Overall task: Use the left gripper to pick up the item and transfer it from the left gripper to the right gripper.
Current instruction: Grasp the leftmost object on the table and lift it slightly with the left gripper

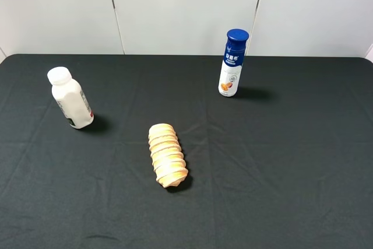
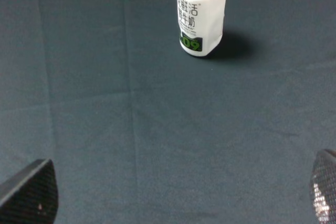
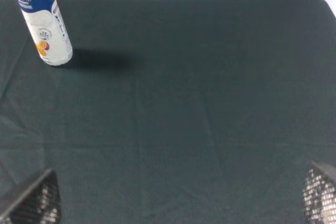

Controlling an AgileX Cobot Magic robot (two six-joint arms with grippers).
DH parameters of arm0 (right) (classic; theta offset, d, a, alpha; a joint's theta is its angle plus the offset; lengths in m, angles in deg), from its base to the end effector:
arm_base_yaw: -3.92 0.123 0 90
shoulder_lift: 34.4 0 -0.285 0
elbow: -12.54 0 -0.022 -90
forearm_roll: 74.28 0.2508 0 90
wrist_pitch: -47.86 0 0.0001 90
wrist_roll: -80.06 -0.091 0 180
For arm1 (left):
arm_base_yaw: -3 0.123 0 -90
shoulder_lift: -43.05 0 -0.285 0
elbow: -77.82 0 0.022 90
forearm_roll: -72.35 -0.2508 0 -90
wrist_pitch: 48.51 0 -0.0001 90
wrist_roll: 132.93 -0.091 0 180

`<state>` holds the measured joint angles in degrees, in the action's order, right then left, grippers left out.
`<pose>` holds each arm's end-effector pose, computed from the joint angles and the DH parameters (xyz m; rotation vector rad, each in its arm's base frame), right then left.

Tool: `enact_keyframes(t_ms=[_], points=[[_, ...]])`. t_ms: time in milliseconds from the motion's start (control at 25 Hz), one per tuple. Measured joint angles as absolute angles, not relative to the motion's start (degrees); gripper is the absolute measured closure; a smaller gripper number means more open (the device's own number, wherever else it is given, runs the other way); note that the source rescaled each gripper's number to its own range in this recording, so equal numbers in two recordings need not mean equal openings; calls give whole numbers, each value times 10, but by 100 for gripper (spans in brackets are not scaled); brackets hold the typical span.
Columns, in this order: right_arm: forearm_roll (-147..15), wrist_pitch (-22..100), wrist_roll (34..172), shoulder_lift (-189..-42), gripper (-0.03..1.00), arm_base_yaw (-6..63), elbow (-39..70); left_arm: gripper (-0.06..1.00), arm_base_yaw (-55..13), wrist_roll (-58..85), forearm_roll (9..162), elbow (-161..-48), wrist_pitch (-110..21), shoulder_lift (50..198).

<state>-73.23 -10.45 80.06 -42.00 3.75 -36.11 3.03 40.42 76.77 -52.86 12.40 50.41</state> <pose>-0.0035 0.0014 0.2804 0.0026 1.9994 0.0199 -0.0047 -0.0061 0.2736 0.1218 2.0463 -0.0199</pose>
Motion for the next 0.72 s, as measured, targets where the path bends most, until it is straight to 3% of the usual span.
enact_keyframes(t_ms=[720], points=[[-732,-104,801,-420,-3,37,-361,5,30,404,768,-529,124,504]])
